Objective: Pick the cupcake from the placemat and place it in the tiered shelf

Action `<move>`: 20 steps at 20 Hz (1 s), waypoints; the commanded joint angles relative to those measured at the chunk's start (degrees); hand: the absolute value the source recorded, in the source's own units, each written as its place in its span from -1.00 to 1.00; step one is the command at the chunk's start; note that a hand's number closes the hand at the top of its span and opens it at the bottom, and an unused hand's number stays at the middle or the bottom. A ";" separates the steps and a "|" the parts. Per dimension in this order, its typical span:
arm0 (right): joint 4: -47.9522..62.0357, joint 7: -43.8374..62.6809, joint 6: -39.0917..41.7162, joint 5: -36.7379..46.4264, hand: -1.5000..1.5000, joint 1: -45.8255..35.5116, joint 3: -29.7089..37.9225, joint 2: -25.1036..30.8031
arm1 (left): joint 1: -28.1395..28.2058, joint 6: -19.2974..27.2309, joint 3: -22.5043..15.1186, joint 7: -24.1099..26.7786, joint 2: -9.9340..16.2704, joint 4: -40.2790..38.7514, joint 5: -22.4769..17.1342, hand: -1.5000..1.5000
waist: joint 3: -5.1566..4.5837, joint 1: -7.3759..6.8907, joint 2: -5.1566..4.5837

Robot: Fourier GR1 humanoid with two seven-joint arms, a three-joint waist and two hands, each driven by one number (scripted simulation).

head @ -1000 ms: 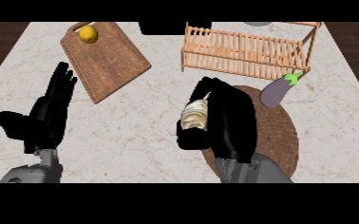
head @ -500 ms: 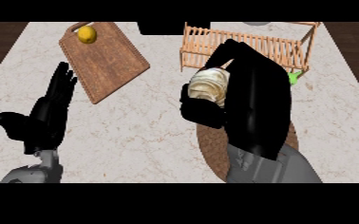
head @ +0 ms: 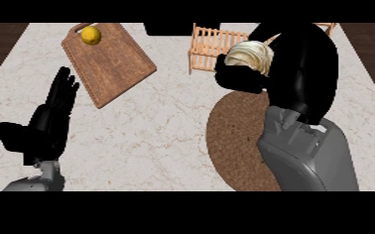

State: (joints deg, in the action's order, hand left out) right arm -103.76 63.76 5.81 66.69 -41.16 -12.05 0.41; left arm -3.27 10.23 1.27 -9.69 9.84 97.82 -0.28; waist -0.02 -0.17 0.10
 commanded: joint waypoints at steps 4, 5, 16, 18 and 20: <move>11.92 -3.33 -11.93 2.22 1.00 1.74 5.18 -0.38 | -3.27 -0.80 2.07 1.66 0.22 -3.58 -0.58 0.00 | 0.01 -0.16 -0.25; 11.91 -0.45 -9.69 1.08 1.00 -2.22 5.85 -0.38 | 0.37 -4.50 3.86 2.90 2.26 -2.59 -3.45 0.00 | 0.00 -0.42 -0.16; 30.23 -14.87 -24.53 -1.02 1.00 -5.99 14.60 0.90 | -0.78 -2.87 2.29 0.95 -0.21 -2.00 -0.59 0.00 | 0.01 -0.28 -0.16; 37.10 -16.87 -25.01 -0.96 1.00 -9.57 15.06 1.70 | -1.32 -2.15 1.61 -0.69 -0.80 -0.18 -0.12 0.00 | 0.01 -0.57 -0.22; 38.66 -19.35 -28.55 -2.63 1.00 -6.62 17.21 2.82 | -0.25 -1.27 0.63 -2.01 -1.04 2.53 1.49 0.00 | 0.03 -0.51 -0.19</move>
State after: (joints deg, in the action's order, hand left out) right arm -70.95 46.68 -17.83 64.50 -47.27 3.52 3.19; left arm -4.67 8.86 2.52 -10.00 8.95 97.41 0.43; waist -0.01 -0.57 -0.11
